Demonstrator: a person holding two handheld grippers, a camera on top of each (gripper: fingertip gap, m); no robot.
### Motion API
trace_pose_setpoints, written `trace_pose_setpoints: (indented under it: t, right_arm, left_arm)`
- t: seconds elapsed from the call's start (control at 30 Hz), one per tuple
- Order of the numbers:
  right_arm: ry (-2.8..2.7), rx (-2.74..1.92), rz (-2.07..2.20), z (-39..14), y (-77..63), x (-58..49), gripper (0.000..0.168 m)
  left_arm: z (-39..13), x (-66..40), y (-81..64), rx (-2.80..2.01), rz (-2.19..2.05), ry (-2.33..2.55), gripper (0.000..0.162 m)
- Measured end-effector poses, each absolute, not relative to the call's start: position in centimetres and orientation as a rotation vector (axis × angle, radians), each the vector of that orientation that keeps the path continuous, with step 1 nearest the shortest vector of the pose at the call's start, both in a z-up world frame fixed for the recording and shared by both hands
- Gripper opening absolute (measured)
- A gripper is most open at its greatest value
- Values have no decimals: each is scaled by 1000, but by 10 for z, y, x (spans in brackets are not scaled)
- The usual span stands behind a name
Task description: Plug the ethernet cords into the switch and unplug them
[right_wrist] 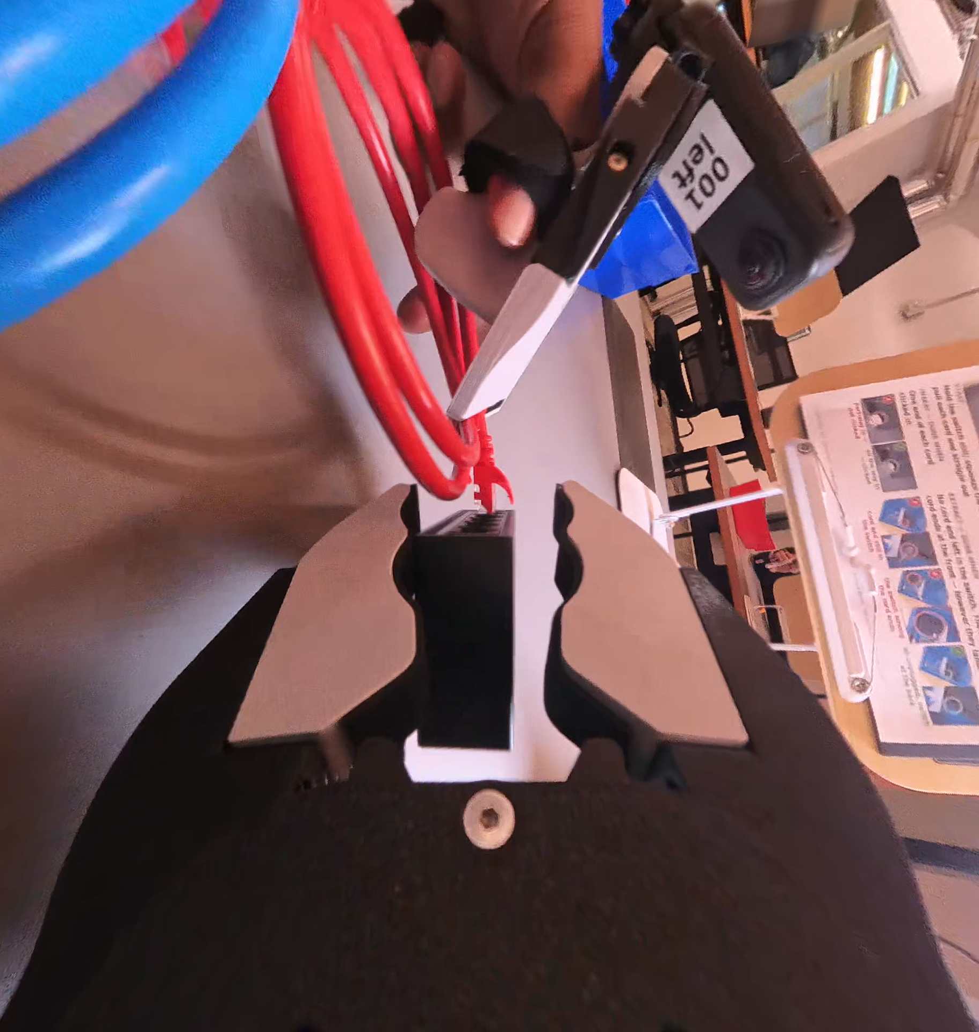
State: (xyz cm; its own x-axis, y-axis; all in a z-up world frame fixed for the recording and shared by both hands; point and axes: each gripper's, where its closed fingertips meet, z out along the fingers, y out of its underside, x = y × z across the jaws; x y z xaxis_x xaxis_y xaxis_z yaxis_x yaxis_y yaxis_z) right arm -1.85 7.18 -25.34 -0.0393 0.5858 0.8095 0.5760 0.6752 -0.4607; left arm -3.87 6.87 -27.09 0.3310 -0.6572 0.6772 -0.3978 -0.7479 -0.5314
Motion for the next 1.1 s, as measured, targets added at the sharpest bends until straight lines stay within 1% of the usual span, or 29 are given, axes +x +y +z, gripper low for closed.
trace_pose_setpoints:
  t: [0.1, 0.27, 0.37, 0.43, 0.5, 0.63, 0.8, 0.93, 0.97, 1.03, 1.1]
  right_arm:
    - [-1709, -959, -3, -259, 75, -16, 43]
    - [-1684, -978, 4, -256, 83, -9, 53]
    - [-1696, -963, -2, -259, 82, -8, 53]
    - [-1708, -956, -29, -262, 83, -9, 50]
    - [-1722, -952, -81, -266, 87, -9, 53]
    - [-1733, -951, -130, -271, 94, -8, 52]
    - [-1786, -964, -140, -277, 88, -5, 52]
    - [-1788, -1027, -188, -278, 94, -1, 51]
    - [-1782, -1046, -191, -277, 95, 0, 51]
    - [-1763, -1086, -205, -275, 99, 2, 51]
    - [-1738, -1124, -220, -272, 104, 6, 52]
  left_arm:
    - [-268, -36, 62, -2312, -1360, 1001, 15]
    - [-263, -39, 60, -2291, -1449, 984, 15]
    - [-261, -38, 56, -2280, -1489, 990, 15]
    - [-257, -35, 51, -2270, -1526, 1001, 15]
    - [-254, -30, 42, -2252, -1573, 1039, 15]
    - [-253, -27, 32, -2219, -1649, 1090, 15]
    - [-256, -27, 29, -2199, -1654, 1133, 15]
    - [-258, -27, 37, -2137, -1531, 1170, 16]
    - [-254, -28, 39, -2100, -1511, 1176, 19]
    - [-240, -32, 46, -2026, -1457, 1172, 32]
    - [-222, -43, 62, -1944, -1282, 1147, 36]
